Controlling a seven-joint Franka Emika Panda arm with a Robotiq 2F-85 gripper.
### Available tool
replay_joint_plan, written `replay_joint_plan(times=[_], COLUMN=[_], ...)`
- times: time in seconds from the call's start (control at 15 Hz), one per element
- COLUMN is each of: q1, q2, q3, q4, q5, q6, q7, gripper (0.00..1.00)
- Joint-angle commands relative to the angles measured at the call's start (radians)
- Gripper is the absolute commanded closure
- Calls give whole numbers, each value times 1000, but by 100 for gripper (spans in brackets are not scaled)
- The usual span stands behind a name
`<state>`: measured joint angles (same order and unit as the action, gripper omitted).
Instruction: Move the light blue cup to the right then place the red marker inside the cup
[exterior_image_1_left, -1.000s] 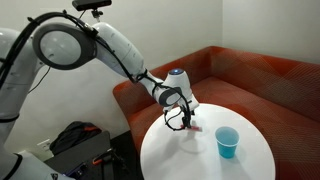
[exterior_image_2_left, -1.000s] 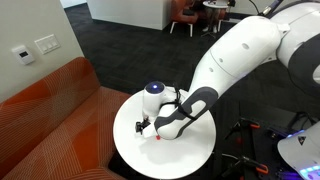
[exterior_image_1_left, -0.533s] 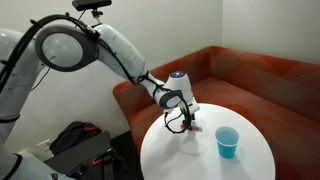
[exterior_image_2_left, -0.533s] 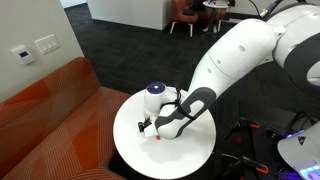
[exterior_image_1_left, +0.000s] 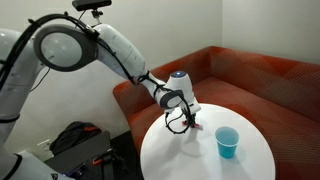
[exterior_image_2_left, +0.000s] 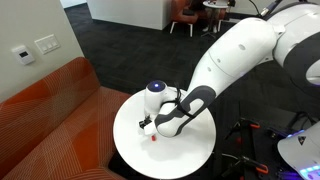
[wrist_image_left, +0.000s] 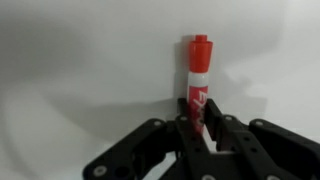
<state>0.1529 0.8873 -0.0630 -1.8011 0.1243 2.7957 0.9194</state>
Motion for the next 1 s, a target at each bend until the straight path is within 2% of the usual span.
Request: replay_joint_plan(times=[0.0, 0.27, 0.4, 0.73, 0.93], q1=[7, -25, -17, 13, 6], q2=[-13, -78, -126, -260, -355], q3=[-3, 59, 69, 49, 54], q4=[-6, -50, -84, -151, -202], q5=[28, 61, 84, 124, 116], q6=[-15, -22, -22, -115, -179], q7=[-33, -70, -81, -17, -32], gripper=[95, 95, 95, 95, 95])
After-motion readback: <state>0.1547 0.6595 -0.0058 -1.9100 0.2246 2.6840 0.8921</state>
